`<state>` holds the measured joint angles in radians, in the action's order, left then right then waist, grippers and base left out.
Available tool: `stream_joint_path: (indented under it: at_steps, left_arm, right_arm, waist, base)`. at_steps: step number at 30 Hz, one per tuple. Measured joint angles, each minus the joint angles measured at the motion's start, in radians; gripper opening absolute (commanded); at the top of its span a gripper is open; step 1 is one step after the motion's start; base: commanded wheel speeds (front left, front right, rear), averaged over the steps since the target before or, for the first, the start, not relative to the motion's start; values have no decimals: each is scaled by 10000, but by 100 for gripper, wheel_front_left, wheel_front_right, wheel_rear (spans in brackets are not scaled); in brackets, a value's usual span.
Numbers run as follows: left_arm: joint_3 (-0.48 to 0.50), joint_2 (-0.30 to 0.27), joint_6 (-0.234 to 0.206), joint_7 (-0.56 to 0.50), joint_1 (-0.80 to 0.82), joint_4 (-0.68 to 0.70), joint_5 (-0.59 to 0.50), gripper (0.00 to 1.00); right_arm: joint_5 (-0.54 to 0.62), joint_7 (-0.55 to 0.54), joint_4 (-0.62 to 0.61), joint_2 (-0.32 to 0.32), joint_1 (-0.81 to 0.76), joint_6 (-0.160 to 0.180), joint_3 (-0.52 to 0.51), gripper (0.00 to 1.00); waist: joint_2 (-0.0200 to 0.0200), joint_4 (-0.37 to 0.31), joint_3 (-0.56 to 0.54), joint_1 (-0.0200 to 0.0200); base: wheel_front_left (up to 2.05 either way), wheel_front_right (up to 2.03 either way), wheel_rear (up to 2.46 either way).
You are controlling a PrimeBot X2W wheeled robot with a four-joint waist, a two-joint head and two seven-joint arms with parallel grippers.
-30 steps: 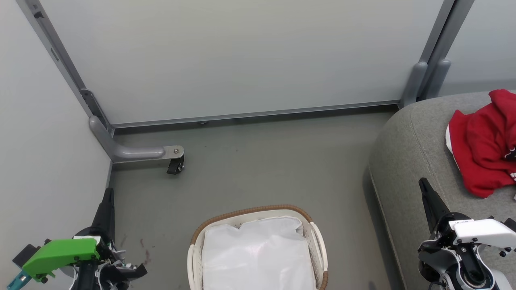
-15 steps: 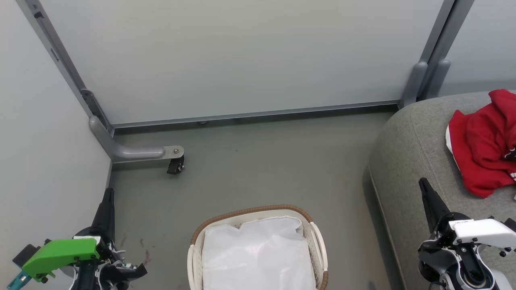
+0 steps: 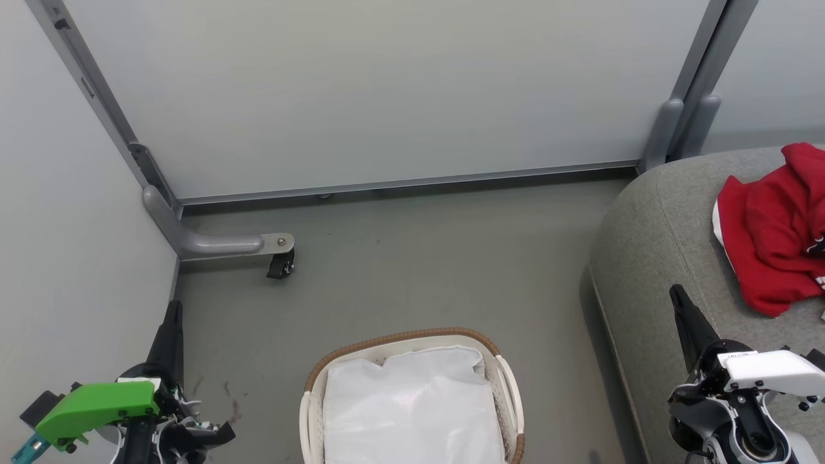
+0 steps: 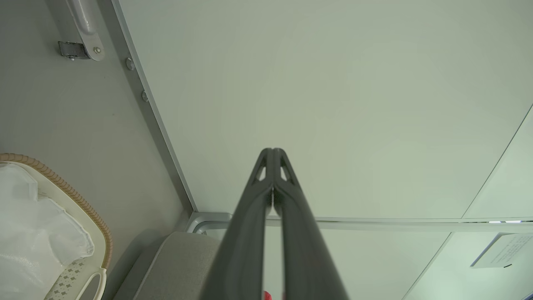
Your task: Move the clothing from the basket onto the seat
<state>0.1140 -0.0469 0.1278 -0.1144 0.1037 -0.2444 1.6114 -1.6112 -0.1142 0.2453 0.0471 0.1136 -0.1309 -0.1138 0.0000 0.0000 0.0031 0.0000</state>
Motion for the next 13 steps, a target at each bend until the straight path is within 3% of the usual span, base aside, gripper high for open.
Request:
stream_joint_path:
  at_steps: [13]
  left_arm:
    - [-2,0,0,0,0,0,0,0]
  right_arm:
    - [0,0,0,0,0,0,0,0]
  waist:
    - [0,0,0,0]
  base:
    - [0,0,0]
